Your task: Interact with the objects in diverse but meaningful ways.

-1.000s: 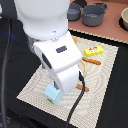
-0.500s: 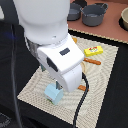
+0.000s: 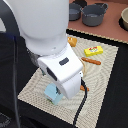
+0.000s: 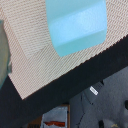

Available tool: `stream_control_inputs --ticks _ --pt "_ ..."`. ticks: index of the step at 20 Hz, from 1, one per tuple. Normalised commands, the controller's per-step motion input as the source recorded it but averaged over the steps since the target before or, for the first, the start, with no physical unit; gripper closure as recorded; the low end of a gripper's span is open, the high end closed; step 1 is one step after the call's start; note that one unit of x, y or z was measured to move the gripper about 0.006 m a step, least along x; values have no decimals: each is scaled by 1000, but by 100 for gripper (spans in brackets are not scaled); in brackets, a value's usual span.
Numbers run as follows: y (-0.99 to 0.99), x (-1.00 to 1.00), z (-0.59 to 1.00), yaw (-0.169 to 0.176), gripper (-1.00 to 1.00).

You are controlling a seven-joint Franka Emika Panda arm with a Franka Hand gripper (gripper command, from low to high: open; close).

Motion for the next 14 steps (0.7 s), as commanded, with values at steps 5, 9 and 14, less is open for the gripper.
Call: stream_control_inputs --ticks 5,9,14 --pt "-58 312 -54 6 -100" --pt "-64 139 -198 8 -100" --pt "-106 154 -169 6 -100"
